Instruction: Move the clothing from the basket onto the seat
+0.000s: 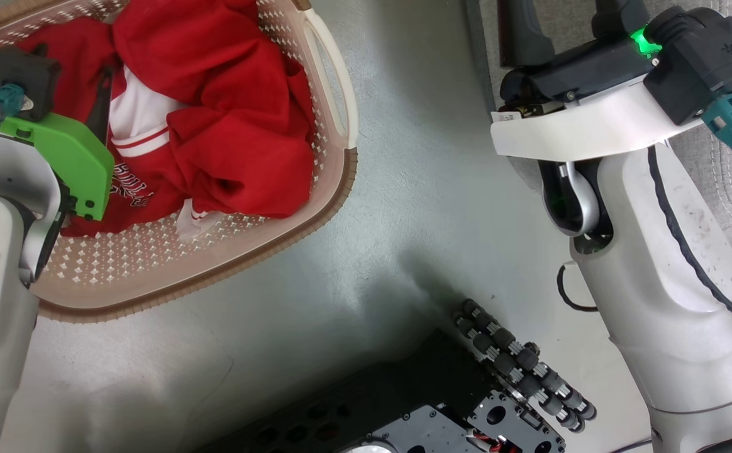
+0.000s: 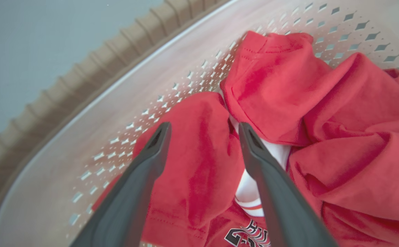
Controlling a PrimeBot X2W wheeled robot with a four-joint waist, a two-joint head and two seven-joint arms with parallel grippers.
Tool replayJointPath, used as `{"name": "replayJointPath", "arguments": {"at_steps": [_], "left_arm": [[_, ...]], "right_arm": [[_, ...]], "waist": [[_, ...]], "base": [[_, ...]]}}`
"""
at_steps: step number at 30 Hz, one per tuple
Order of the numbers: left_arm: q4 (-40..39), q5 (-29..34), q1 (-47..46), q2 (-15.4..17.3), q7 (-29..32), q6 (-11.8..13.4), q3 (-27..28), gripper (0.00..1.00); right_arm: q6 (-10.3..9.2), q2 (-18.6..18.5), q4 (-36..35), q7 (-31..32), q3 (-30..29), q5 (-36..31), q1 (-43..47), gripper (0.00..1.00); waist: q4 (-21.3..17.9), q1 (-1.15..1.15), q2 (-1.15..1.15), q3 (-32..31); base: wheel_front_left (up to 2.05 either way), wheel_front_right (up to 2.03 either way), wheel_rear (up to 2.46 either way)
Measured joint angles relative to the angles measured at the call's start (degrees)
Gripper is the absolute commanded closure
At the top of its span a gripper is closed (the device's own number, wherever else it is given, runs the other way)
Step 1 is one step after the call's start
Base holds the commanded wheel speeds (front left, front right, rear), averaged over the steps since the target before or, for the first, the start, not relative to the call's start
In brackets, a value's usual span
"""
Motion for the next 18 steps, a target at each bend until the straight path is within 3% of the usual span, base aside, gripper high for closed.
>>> {"name": "replayJointPath", "arguments": {"at_steps": [10, 18], "left_arm": [[0.5, -1.0, 3.9, -3.5, 0.3, 0.0, -2.2, 0.0], [0.0, -0.5, 4.1, -2.7, 0.6, 1.3, -1.6, 0.0]], "right_arm": [[-0.03, 0.0, 0.0, 0.0, -0.1, 0.8, 0.1, 0.0], [-0.07, 0.0, 0.0, 0.0, 0.2, 1.3, 0.1, 0.0]], "waist": [[0.2, 0.0, 0.0, -0.8], [0.3, 0.0, 0.0, -1.0]], "base": [[0.0, 0.0, 0.0], [0.0, 0.0, 0.0]]}}
